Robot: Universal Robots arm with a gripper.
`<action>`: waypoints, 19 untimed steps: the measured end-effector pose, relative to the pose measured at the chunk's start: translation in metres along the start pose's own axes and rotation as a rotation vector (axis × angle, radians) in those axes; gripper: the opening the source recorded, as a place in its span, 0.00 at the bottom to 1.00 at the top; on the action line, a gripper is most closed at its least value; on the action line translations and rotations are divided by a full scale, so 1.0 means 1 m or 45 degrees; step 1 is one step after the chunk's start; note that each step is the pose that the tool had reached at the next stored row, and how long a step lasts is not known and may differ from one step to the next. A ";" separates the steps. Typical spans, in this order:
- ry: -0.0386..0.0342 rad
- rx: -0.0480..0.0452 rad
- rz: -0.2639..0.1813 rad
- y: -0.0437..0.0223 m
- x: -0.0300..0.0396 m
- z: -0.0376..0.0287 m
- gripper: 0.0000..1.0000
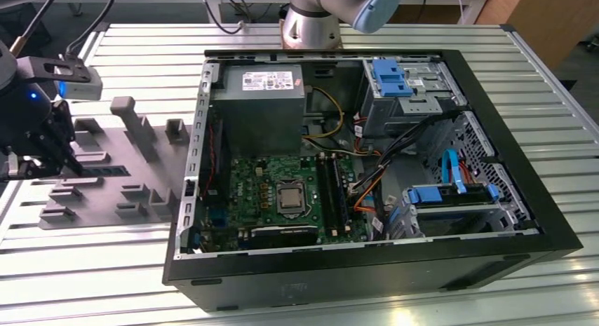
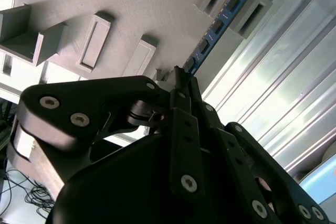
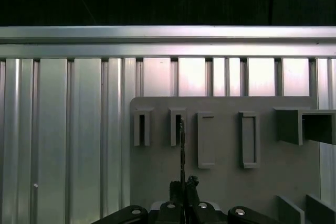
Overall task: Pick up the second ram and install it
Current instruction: 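Pick up the second ram and move it above second insertion slot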
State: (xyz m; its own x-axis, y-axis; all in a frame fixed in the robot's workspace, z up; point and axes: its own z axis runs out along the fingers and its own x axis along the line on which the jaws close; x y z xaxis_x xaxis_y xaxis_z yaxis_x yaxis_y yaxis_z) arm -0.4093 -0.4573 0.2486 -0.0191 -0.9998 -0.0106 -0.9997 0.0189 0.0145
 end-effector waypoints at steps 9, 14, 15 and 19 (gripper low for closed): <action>-0.0002 0.000 0.000 0.0001 -0.0001 -0.0077 0.14; -0.0003 0.000 0.000 0.0001 -0.0001 -0.0111 0.14; -0.0003 0.000 0.000 0.0002 -0.0001 -0.0119 0.14; -0.0002 0.000 0.000 0.0002 -0.0002 -0.0156 0.14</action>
State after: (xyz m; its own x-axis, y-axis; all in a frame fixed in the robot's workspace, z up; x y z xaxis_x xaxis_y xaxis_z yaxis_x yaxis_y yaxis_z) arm -0.4093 -0.4573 0.2643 -0.0190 -0.9998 -0.0108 -0.9997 0.0189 0.0143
